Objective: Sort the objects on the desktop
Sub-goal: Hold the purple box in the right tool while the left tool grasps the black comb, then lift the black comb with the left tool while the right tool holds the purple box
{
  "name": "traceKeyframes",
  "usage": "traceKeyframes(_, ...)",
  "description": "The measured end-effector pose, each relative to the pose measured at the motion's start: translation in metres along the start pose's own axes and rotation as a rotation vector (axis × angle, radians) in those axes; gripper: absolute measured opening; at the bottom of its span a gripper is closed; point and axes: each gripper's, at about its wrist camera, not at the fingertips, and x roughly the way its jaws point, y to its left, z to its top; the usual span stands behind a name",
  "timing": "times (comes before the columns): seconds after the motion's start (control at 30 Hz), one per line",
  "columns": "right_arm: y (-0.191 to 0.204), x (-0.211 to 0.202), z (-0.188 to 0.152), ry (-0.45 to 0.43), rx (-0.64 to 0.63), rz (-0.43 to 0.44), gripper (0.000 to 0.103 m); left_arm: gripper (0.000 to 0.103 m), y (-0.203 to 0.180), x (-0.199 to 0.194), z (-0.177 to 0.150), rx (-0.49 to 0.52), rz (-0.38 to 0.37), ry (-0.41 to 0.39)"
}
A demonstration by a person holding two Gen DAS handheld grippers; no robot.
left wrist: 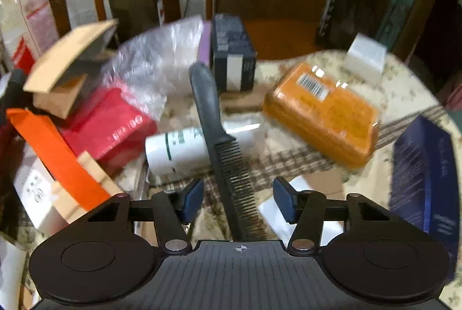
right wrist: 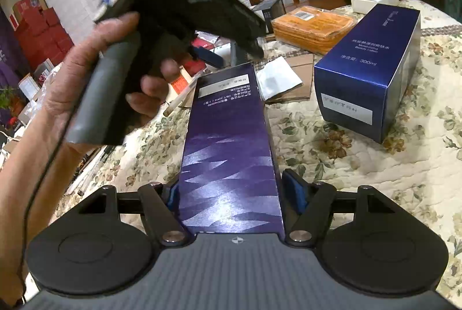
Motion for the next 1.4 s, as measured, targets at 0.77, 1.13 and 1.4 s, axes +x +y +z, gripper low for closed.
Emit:
traceKeyframes(0.77, 0.012, -0.008, -0.010, -0.024, -0.043, -0.035, 0.074, 0.021, 0.072, -0.085, -0.118, -0.027, 0.139, -0.144)
traceKeyframes(1.13, 0.044, 0.000, -0.020, -0.029, -0.095, -0.045, 0.072, 0.021, 0.100, -0.128, -0.196, -0.016, 0.125, -0.213)
traceKeyframes(1.4, 0.094, 0.008, -0.023, -0.028, -0.143, -0.027, 0.066, 0.021, 0.110, -0.156, -0.198, 0.004, 0.143, -0.333)
